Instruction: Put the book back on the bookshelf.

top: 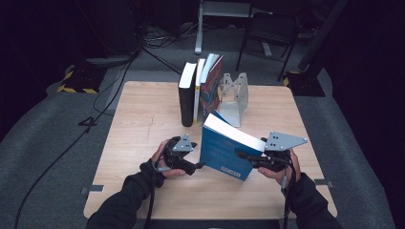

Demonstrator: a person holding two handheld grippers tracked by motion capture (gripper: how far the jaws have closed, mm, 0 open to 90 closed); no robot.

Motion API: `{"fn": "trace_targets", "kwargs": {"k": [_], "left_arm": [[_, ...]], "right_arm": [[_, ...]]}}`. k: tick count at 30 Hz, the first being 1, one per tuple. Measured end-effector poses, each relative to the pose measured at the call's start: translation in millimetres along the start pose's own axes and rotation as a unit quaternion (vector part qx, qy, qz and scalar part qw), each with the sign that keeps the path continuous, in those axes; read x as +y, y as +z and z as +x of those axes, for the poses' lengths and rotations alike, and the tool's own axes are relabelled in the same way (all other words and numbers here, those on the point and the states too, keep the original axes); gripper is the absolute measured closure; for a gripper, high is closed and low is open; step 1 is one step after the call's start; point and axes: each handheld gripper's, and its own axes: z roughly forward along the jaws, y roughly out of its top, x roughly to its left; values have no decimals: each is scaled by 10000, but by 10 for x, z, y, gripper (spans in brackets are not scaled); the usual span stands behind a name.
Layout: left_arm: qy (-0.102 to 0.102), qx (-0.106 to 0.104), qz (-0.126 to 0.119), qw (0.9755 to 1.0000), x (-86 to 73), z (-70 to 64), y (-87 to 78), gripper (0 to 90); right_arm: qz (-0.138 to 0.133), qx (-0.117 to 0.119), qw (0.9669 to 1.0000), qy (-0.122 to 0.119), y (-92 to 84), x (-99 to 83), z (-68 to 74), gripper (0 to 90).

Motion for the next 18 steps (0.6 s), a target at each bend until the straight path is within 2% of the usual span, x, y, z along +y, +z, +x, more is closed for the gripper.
{"fn": "trace_targets", "kwargs": {"k": [2, 6, 8, 11, 14, 15, 17, 18], "left_arm": [[-79, 81, 193, 9997, -118, -8, -48, 214], [17, 189, 529, 9984, -336, -97, -162, 217], [55, 214, 573, 9981, -368, -128, -182, 216], [212, 250, 785, 9964, -449, -195, -221, 214], [231, 208, 856, 9958, -514, -181, -228, 209], [212, 196, 866, 9958, -530, -163, -229, 207], [-1, 161, 859, 9962, -577, -115, -215, 207], [-49, 191, 917, 9956, -596, -87, -211, 207]], "right_arm": [[22, -14, 10000, -1, -15, 1, -1, 607], [69, -50, 10000, 52, -41, -1, -6, 607], [83, -76, 9999, 73, -48, 0, -5, 608], [99, -152, 9998, 126, -67, 1, -1, 608], [183, -259, 9994, 125, -104, 28, -3, 609], [208, -308, 9992, 113, -119, 40, 1, 609], [252, -429, 9987, 98, -161, 67, 2, 609], [266, -484, 9984, 121, -181, 77, -4, 609]]}}
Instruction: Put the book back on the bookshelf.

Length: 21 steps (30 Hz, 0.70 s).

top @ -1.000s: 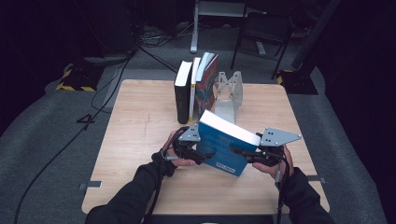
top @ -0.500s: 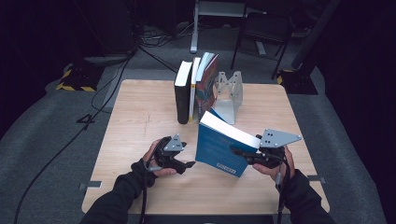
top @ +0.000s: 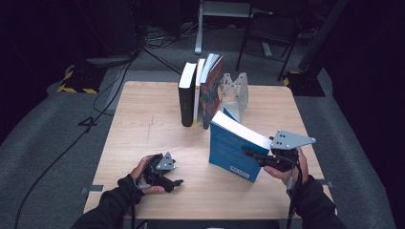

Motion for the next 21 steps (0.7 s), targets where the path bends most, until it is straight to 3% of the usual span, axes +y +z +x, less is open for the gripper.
{"fn": "trace_targets", "kwargs": {"k": [2, 3, 5, 10, 21], "left_arm": [[-57, 0, 7, 10000, -11, 11, 8, 208], [-233, -19, 1, 9997, -29, 38, 8, 193], [-272, -2, -30, 9996, -42, 41, 8, 192], [-319, 66, -237, 9992, -102, 31, 11, 171], [-396, 141, -235, 9988, -101, 11, 13, 168]], "right_arm": [[19, -74, 10000, 47, -25, 8, -17, 609], [71, -179, 9997, 115, -67, 17, -55, 609], [74, -259, 9995, 173, -85, 18, -76, 609], [104, -569, 9980, 257, -176, 3, -178, 610], [111, -912, 9952, 345, -274, 60, -295, 610]]}}
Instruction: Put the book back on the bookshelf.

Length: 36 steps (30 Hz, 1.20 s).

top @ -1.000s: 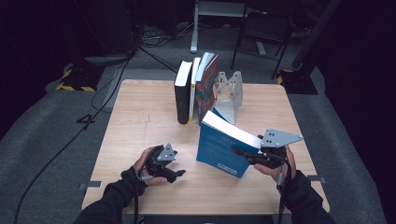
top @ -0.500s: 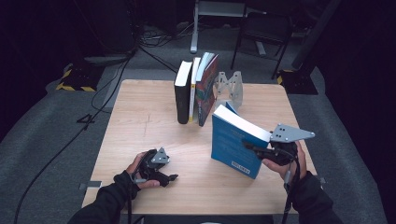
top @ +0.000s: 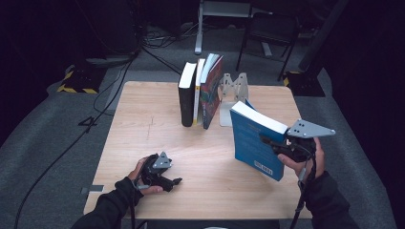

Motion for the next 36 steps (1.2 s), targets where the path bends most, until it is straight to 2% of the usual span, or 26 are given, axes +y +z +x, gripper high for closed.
{"fn": "trace_targets", "kwargs": {"k": [13, 21, 36], "left_arm": [[-17, -20, 10, 10000, 2, 2, 1, 165], [-1, -52, 9, 10000, 4, 6, 4, 164], [5, -61, 10, 10000, 5, 8, 5, 163]], "right_arm": [[106, -169, 9998, 19, 143, 266, -69, 611], [93, -415, 9991, 85, 376, 505, -151, 610], [136, -748, 9968, 254, 833, 742, -356, 610]]}}
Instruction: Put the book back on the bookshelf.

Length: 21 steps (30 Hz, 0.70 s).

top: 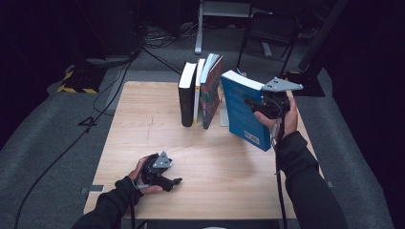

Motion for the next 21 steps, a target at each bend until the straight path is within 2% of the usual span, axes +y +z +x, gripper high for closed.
{"fn": "trace_targets", "kwargs": {"k": [6, 10, 17, 21], "left_arm": [[-1, 0, 0, 10000, 0, 0, 0, 162], [-2, -1, -1, 10000, 0, 0, 0, 163], [28, -22, 0, 10000, 1, 1, 0, 162], [35, -28, -4, 10000, 1, 0, 1, 162]], "right_arm": [[-54, -135, 9998, 145, 148, 114, -68, 609], [-95, -242, 9994, 228, 214, 131, -98, 609], [-114, -344, 9981, 508, 401, 155, -193, 609], [-135, -370, 9977, 549, 478, 195, -217, 609]]}}
